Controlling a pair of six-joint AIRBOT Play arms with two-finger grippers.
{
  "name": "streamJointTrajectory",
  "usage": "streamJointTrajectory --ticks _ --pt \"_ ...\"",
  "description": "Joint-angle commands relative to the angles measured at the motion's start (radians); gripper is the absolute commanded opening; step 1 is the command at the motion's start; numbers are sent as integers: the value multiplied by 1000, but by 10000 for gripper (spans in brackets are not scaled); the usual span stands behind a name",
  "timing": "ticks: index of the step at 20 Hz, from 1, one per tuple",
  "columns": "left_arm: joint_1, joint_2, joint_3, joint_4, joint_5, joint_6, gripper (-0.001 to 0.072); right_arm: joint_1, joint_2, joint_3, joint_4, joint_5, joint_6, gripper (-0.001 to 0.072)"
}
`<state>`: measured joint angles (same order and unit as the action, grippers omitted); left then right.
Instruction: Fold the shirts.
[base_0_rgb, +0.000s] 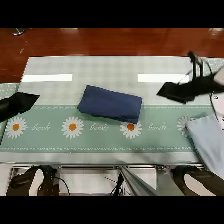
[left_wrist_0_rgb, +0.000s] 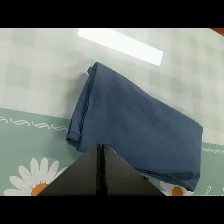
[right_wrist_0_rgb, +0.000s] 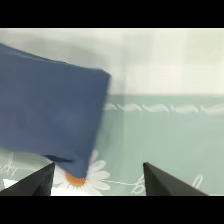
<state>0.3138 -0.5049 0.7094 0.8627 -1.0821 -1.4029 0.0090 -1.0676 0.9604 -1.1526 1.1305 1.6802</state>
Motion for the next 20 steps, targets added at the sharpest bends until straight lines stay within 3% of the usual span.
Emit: streamJointTrajectory --ticks 1,4,7,9,14,15,16,17,20 --pt "-8 -4 -1 0 2 5 20 -38 112 -388 195 -336 60 630" --pt "-38 -20 -1 0 1 4 21 -38 -70 -402 526 -377 -204 630" --pt "-75 -40 -1 0 1 4 21 -38 -293 -306 706 -219 -402 629" --pt "-99 -51 -1 0 2 4 20 -19 -390 -253 708 -152 -420 629" --pt "-127 -81 -1 -4 18 3 20 116 -497 -127 706 -191 -425 615" --pt "-132 -86 -1 -4 17 3 20 132 -511 -96 706 -193 -422 546" --pt "-136 -89 -1 -4 17 3 20 145 -522 -69 705 -192 -422 344" --pt "-141 -91 -1 -4 18 4 20 159 -529 -36 693 -180 -443 40" --pt "-155 -102 -1 -3 18 4 20 180 -529 105 612 -73 -449 29"
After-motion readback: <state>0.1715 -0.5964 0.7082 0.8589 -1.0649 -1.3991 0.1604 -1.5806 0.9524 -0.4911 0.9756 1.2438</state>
